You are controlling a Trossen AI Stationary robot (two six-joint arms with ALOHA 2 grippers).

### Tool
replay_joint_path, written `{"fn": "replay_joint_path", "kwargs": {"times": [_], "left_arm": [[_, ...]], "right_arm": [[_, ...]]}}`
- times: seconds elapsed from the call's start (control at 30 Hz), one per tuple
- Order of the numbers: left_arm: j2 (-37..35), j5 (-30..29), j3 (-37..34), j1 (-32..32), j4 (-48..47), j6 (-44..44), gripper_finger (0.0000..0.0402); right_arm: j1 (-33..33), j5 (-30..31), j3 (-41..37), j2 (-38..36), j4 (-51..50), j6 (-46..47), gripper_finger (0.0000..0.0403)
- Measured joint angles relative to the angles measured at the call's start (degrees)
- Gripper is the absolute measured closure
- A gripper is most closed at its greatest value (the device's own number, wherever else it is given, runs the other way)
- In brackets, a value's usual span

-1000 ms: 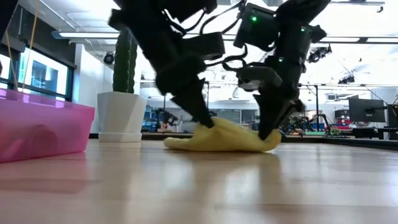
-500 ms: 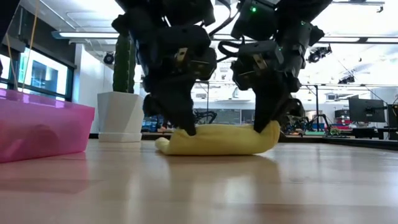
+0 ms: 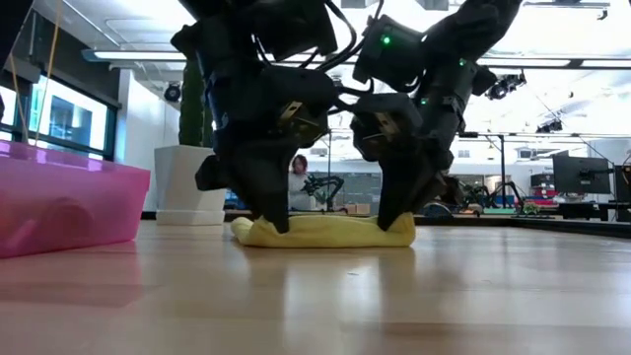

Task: Roll microfiber towels into tight, uniform cylinder then place into a basket
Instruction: Roll the yellow towel

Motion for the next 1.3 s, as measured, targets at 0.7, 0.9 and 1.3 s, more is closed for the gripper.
{"fn": "replay_joint_path", "kwargs": {"times": [0.7, 0.9, 1.3], "left_arm": [[0.0, 8.0, 0.1, -0.9, -1.5, -4.0, 0.039], [-0.1, 5.8, 0.1, -0.8, -3.1, -5.7, 0.039], [0.2, 4.7, 0.0, -1.7, -6.9, -1.2, 0.039]], "right_arm": [[1.0, -8.8, 0.0, -0.3, 2.6, -4.9, 0.0396], [0.9, -3.2, 0.0, -0.3, 3.6, -7.3, 0.0388], [0.9, -1.1, -0.2, -2.6, 1.5, -25.3, 0.0292]]}}
